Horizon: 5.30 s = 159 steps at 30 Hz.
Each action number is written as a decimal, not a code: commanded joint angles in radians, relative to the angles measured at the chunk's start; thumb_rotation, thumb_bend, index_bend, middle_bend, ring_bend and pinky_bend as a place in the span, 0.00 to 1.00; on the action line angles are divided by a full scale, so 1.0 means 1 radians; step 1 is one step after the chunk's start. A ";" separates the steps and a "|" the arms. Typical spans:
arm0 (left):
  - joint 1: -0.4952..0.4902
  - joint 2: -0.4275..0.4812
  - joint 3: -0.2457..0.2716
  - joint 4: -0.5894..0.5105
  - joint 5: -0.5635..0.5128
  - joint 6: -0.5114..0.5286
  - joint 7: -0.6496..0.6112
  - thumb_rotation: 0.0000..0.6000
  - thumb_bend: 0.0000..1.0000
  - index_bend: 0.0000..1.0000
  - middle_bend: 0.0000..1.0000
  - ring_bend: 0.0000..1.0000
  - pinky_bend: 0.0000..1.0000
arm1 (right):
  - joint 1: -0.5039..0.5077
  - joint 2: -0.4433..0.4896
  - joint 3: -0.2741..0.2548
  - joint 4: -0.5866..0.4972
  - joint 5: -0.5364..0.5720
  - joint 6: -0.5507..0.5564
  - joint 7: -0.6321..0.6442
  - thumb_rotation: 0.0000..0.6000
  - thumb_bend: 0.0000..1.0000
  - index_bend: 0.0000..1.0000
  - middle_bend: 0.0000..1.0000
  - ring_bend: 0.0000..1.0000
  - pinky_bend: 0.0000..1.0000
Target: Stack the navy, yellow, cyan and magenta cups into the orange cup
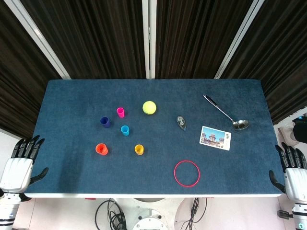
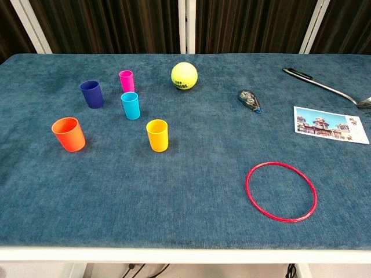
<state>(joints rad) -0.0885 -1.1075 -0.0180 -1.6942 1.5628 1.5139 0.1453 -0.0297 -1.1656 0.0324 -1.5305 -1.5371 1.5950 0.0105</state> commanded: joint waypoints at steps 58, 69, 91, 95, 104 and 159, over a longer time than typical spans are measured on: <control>-0.754 -0.334 -0.170 0.298 -0.752 -0.725 0.277 1.00 0.25 0.18 0.19 0.10 0.13 | 0.025 0.084 0.003 -0.064 -0.020 -0.038 0.049 1.00 0.33 0.00 0.00 0.00 0.00; -0.784 -0.376 -0.168 0.368 -0.784 -0.731 0.268 1.00 0.27 0.24 0.23 0.15 0.13 | 0.024 0.082 0.009 -0.052 0.001 -0.046 0.060 1.00 0.33 0.00 0.00 0.00 0.00; -0.803 -0.496 -0.163 0.524 -0.742 -0.686 0.257 1.00 0.27 0.43 0.41 0.43 0.17 | 0.029 0.079 0.014 -0.024 0.030 -0.073 0.100 1.00 0.34 0.00 0.00 0.00 0.00; -0.803 -0.485 -0.172 0.510 -0.723 -0.672 0.254 1.00 0.28 0.44 0.42 0.45 0.18 | 0.029 0.081 0.015 -0.024 0.030 -0.072 0.101 1.00 0.34 0.00 0.00 0.00 0.00; -0.801 -0.389 -0.190 0.368 -0.685 -0.622 0.289 1.00 0.28 0.46 0.44 0.50 0.19 | 0.029 0.081 0.015 -0.034 0.028 -0.069 0.092 1.00 0.34 0.00 0.00 0.00 0.00; -0.947 -0.114 0.048 -0.368 -1.072 -0.371 0.905 1.00 0.28 0.47 0.44 0.52 0.20 | 0.002 0.081 0.013 -0.022 -0.003 -0.009 0.126 1.00 0.34 0.00 0.00 0.00 0.00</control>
<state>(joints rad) -1.0321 -1.2171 0.0261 -2.0670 0.4917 1.1405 1.0456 -0.0272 -1.0839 0.0453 -1.5532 -1.5398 1.5856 0.1359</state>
